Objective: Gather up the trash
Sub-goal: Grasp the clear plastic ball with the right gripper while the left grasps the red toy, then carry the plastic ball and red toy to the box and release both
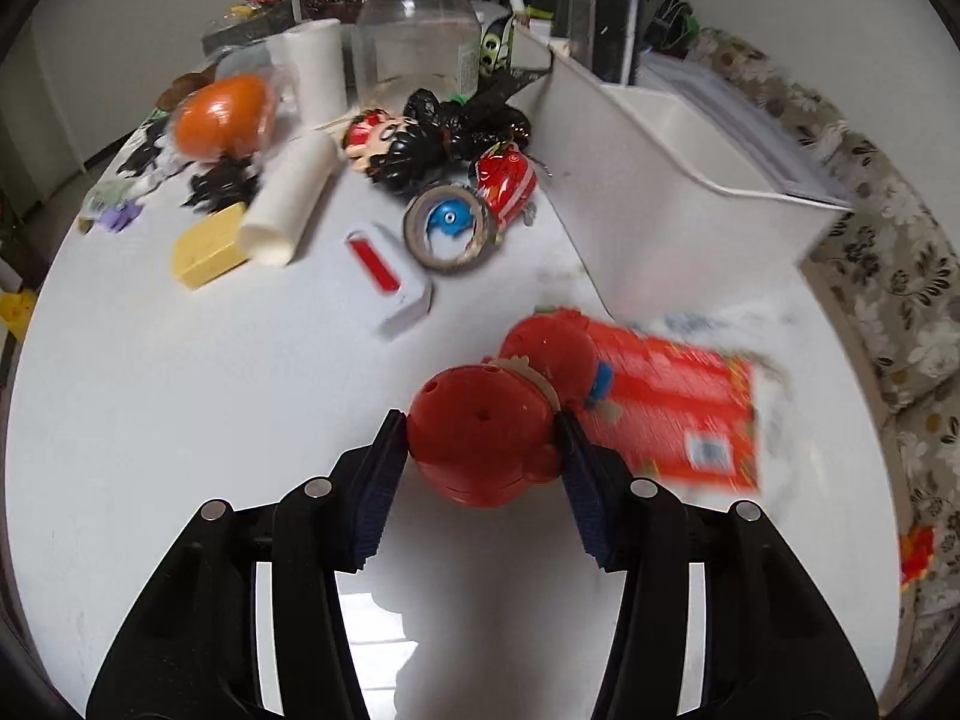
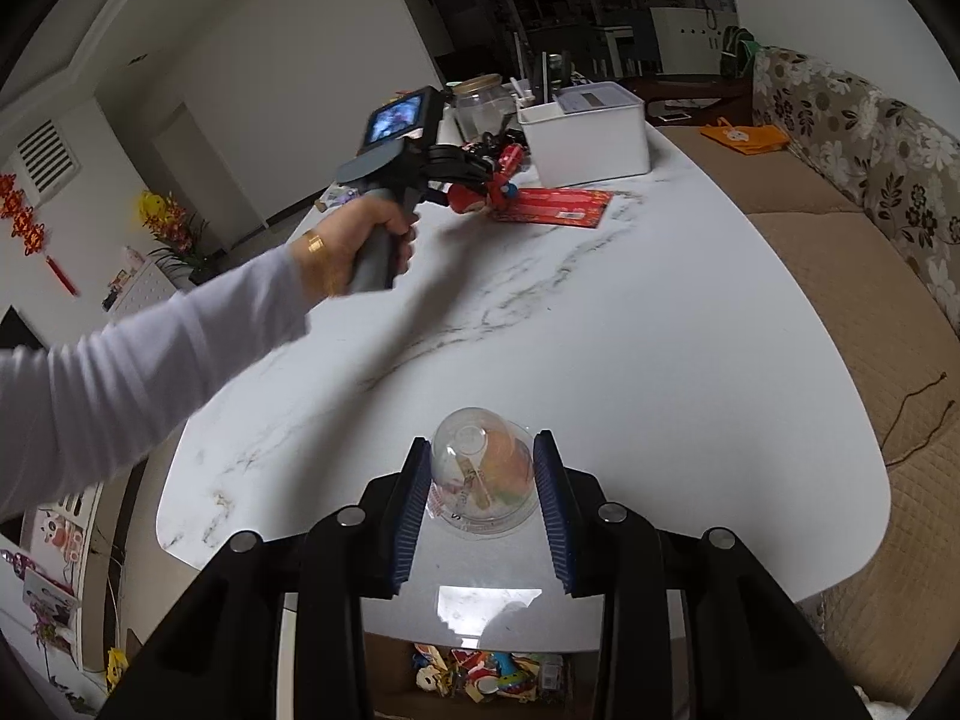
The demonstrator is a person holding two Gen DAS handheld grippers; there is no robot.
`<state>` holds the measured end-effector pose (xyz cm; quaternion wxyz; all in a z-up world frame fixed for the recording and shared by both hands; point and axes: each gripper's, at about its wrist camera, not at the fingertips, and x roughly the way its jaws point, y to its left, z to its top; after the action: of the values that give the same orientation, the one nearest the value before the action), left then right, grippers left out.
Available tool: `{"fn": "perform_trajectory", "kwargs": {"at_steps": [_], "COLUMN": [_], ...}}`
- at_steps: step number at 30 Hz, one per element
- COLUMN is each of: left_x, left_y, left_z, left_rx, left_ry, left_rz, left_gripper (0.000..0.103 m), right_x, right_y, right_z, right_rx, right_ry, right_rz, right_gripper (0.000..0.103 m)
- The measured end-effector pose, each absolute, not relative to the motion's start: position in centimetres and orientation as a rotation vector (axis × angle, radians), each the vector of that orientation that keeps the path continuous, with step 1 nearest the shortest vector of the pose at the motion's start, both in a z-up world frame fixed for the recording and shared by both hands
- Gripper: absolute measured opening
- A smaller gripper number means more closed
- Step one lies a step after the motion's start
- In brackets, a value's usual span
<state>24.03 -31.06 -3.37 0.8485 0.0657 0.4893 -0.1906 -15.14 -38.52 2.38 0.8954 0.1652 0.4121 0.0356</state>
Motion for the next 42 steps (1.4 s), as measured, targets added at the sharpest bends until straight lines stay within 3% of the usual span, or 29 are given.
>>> {"fn": "perform_trajectory", "kwargs": {"at_steps": [11, 16, 22, 28, 39, 40, 41, 42], "left_x": [6.0, -3.4, -13.0, -17.9, -17.6, -17.5, -17.2, -17.2], "left_y": [-17.2, -8.1, -2.3, -2.9, -4.1, -4.3, -4.9, -5.2], "left_z": [2.6, 1.6, -0.2, -5.9, -27.4, -28.7, -30.4, -31.1], "left_rx": [0.2, 0.162, 0.114, 0.147, 0.189, 0.193, 0.218, 0.238], "left_ry": [0.972, 1.082, 1.283, 1.427, 1.654, 1.67, 1.697, 1.704], "left_rz": [-0.455, -0.444, -0.46, -0.545, -0.4, -0.383, -0.35, -0.327], "left_gripper": [0.05, 0.05, 0.05, 0.05, 0.05, 0.052, 0.061, 0.063], "right_x": [-12.7, -12.6, -14.4, -17.6, -21.1, -20.9, -20.7, -20.8], "right_y": [-32.1, -27.8, -22.7, -18.7, -19.1, -19.2, -19.3, -19.6], "right_z": [3.3, 2.9, 0.8, -4.2, -21.8, -22.9, -24.4, -25.2], "right_rx": [0.259, 0.194, 0.159, 0.045, -0.129, -0.133, -0.147, -0.173], "right_ry": [0.883, 0.953, 1.123, 1.28, 1.449, 1.462, 1.482, 1.495], "right_rz": [0.213, 0.33, 0.537, 0.618, 0.378, 0.363, 0.341, 0.312], "right_gripper": [0.035, 0.035, 0.035, 0.035, 0.036, 0.044, 0.056, 0.083]}}
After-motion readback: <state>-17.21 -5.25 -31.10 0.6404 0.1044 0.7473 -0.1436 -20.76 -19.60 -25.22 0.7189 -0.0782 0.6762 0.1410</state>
